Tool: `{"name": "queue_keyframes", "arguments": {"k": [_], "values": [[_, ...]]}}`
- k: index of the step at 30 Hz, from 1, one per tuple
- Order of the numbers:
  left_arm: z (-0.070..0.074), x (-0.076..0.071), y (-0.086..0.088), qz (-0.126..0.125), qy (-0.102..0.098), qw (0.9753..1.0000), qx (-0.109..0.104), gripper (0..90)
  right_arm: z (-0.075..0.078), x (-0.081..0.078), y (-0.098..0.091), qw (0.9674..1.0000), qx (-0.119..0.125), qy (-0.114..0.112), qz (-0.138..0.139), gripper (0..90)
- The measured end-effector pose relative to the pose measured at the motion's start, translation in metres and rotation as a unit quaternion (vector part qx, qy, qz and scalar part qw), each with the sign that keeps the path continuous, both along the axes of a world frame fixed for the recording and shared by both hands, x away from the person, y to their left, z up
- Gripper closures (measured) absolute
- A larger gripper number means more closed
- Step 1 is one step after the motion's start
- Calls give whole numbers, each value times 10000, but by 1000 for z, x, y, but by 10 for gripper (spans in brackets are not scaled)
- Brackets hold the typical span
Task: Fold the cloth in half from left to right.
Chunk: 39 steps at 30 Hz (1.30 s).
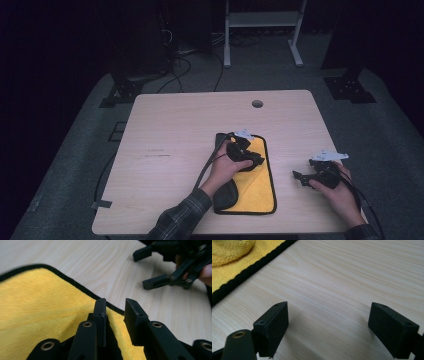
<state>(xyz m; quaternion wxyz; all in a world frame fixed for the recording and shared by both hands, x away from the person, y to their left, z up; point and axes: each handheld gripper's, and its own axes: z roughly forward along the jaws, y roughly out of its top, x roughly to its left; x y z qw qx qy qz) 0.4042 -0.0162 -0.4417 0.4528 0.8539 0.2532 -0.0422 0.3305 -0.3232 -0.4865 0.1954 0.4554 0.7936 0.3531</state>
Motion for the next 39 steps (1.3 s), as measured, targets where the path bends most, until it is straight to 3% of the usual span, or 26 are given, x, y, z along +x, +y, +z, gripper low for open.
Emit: {"name": "queue_keyframes", "arguments": {"k": [4, 8, 13, 18, 25, 29, 33, 35, 39], "values": [[12, -3, 22, 136, -170, 9998, -16, 643, 0, 0, 0, 10000, -1, 2, 2, 158], [14, -6, 47, 376, -311, 9988, 34, 585, 0, 0, 0, 10000, -5, 2, 9, 158], [10, -9, 77, 718, -366, 9967, 136, 517, 0, 0, 0, 10000, 0, 4, 5, 157], [-1, -9, 101, 1041, -385, 9931, 377, 500, 0, -1, 0, 10000, -1, 7, 10, 157], [-17, -12, 118, 1260, -342, 9890, 697, 483, 0, -1, 0, 10000, -1, 10, 8, 157], [-24, -11, 117, 1259, -248, 9886, 789, 484, 0, -1, 0, 10000, 0, 10, 8, 158], [-28, -13, 111, 1178, -292, 9881, 948, 517, 0, -1, 0, 10000, 1, 11, 10, 158], [-29, -15, 110, 1193, -338, 9878, 939, 615, 0, -1, 0, 10000, 0, 12, 10, 157], [-29, -18, 110, 1224, -205, 9883, 889, 782, 0, -1, 0, 10000, 1, 11, 10, 157]]}}
